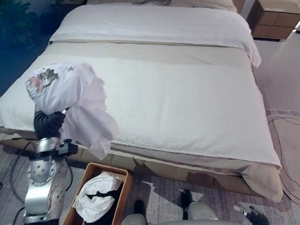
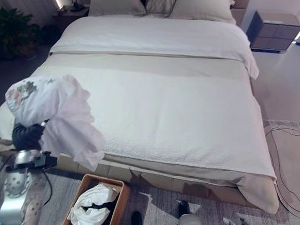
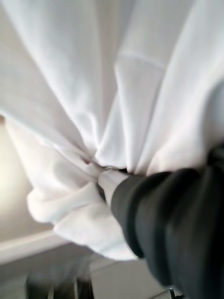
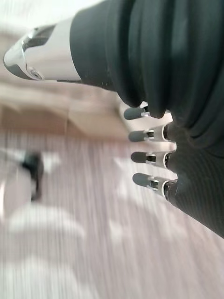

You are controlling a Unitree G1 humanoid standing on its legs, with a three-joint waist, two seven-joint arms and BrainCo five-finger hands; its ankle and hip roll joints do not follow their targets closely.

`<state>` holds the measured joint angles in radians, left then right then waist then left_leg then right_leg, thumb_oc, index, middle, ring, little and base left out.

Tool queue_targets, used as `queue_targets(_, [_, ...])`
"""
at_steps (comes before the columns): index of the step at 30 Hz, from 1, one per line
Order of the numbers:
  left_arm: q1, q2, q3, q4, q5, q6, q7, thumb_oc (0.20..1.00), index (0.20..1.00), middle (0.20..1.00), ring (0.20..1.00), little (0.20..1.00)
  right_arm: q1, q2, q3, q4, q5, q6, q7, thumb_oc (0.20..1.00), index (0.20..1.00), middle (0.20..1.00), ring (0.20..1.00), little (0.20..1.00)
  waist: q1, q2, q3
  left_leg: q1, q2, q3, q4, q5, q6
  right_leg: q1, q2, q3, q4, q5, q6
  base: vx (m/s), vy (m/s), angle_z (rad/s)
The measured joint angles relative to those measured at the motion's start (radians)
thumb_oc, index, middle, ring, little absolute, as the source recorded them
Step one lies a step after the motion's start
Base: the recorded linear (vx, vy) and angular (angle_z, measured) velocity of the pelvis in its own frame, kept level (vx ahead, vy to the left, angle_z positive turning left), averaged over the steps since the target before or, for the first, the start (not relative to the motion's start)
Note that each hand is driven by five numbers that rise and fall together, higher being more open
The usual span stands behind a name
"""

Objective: Pick up clothes into the bucket

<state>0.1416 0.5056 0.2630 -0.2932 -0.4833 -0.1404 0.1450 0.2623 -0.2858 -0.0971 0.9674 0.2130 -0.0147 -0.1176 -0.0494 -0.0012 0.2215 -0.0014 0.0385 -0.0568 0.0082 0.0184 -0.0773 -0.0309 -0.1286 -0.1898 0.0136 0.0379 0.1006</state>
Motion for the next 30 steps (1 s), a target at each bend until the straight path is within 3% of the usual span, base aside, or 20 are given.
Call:
queue_targets(5, [0.078, -0.027, 0.031, 0.022, 0.058, -0.029, 0.054, 0.2, 0.2, 0.2, 0.2, 0.2, -0.033, -0.004, 0.025, 0.026, -0.054, -0.003, -0.003, 1.0, 1.0, 1.0, 1.0, 1.0, 0.034, 0.003, 0.028, -0.069, -0.011, -0.015, 0.043, -0.017, 0.012, -0.068, -0.016, -0.011, 0.06, -0.025, 0.0, -0.07, 0.034, 0.13])
queue_targets(11, [0.048, -0.065, 0.021, 0.301, 0.191, -0.053, 0.157, 0.2, 0.2, 0.2, 0.2, 0.2, -0.154, -0.015, 0.082, 0.0, -0.077, -0.032, -0.027, 1.0, 1.0, 1.0, 1.0, 1.0, 0.041, -0.017, 0.109, -0.206, -0.026, -0.033, 0.143, -0.016, 0.008, -0.2, -0.031, -0.013, 0.171, -0.05, -0.004, -0.1, 0.041, 0.08])
queue_targets(16, [-0.018, -0.064, -0.009, 0.529, 0.29, -0.041, 0.261, 0.2, 0.2, 0.2, 0.2, 0.2, -0.211, -0.028, 0.152, -0.038, -0.106, -0.068, -0.058, 1.0, 1.0, 1.0, 1.0, 1.0, 0.042, -0.054, 0.21, -0.306, -0.02, -0.032, 0.195, -0.024, 0.007, -0.302, -0.028, -0.006, 0.217, -0.049, -0.009, -0.11, -0.011, -0.04])
queue_targets(17, [-0.03, -0.063, -0.012, 0.565, 0.315, -0.04, 0.294, 0.2, 0.2, 0.2, 0.2, 0.2, -0.215, -0.024, 0.16, -0.046, -0.115, -0.075, -0.068, 1.0, 1.0, 1.0, 1.0, 1.0, 0.042, -0.076, 0.228, -0.334, -0.01, -0.029, 0.205, -0.024, 0.006, -0.329, -0.02, 0.001, 0.218, -0.046, -0.011, -0.07, -0.026, -0.1])
queue_targets(21, [-0.08, -0.05, -0.032, 0.657, 0.32, -0.041, 0.349, 0.2, 0.2, 0.2, 0.2, 0.2, -0.226, -0.024, 0.188, -0.04, -0.126, -0.09, -0.103, 1.0, 1.0, 1.0, 1.0, 1.0, 0.04, -0.112, 0.25, -0.396, 0.004, -0.029, 0.226, -0.025, 0.001, -0.372, 0.0, 0.004, 0.198, -0.019, -0.015, -0.08, -0.024, -0.09])
queue_targets(25, [-0.181, 0.03, -0.139, 0.733, 0.353, -0.054, 0.4, 0.2, 0.2, 0.2, 0.2, 0.2, -0.246, -0.027, 0.197, -0.045, -0.123, -0.116, -0.149, 1.0, 1.0, 1.0, 1.0, 1.0, 0.035, -0.123, 0.277, -0.497, 0.012, -0.035, 0.293, -0.033, -0.009, -0.447, 0.013, 0.005, 0.214, -0.008, -0.02, -0.11, 0.016, -0.04])
queue_targets(27, [-0.263, 0.075, -0.148, 0.813, 0.353, -0.045, 0.416, 0.2, 0.2, 0.2, 0.2, 0.2, -0.286, -0.018, 0.201, -0.04, -0.122, -0.119, -0.167, 1.0, 1.0, 1.0, 1.0, 1.0, 0.026, -0.141, 0.309, -0.548, 0.017, -0.04, 0.318, -0.034, -0.011, -0.492, 0.019, 0.005, 0.225, -0.001, -0.023, -0.05, 0.036, -0.02])
queue_targets(30, [-0.318, 0.101, -0.166, 0.865, 0.353, -0.042, 0.436, 0.2, 0.2, 0.2, 0.2, 0.2, -0.302, -0.015, 0.231, -0.057, -0.121, -0.138, -0.19, 1.0, 1.0, 1.0, 1.0, 1.0, -0.006, -0.151, 0.308, -0.616, 0.017, -0.047, 0.345, -0.038, -0.016, -0.547, 0.02, 0.0, 0.233, 0.007, -0.026, -0.04, 0.023, 0.03])
